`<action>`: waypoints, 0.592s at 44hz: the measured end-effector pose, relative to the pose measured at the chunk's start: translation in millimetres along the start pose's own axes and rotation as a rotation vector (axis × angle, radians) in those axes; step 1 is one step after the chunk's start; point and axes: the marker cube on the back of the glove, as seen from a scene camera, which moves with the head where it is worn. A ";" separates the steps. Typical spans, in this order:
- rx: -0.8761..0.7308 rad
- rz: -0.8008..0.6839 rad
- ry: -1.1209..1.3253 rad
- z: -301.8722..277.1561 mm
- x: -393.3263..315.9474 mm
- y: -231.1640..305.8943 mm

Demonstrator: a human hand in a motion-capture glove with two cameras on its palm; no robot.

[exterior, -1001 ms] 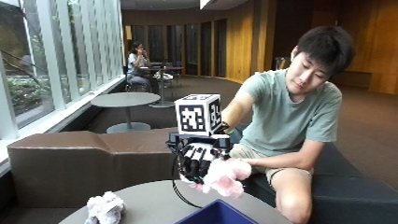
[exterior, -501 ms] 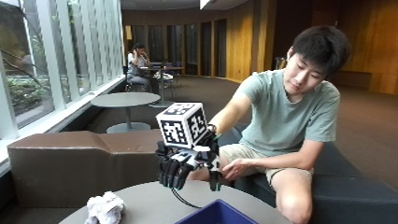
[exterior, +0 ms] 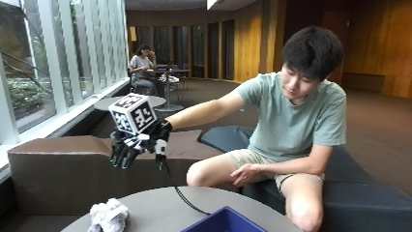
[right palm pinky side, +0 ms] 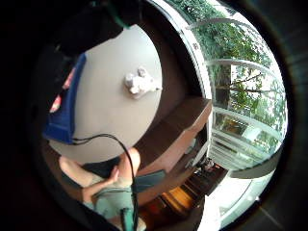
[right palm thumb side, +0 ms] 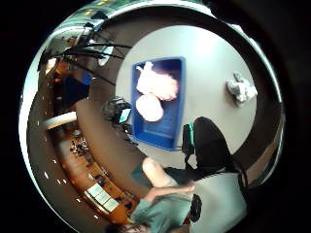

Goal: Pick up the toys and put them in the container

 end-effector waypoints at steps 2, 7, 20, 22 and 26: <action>-0.040 -0.012 -0.013 15.4 27.9 -7.8; -0.132 -0.024 -0.060 61.2 86.6 -28.7; -0.369 -0.013 0.026 207.4 171.5 -89.4; -0.363 -0.012 0.026 231.4 178.7 -98.9; -0.299 -0.022 -0.046 259.0 179.4 -116.4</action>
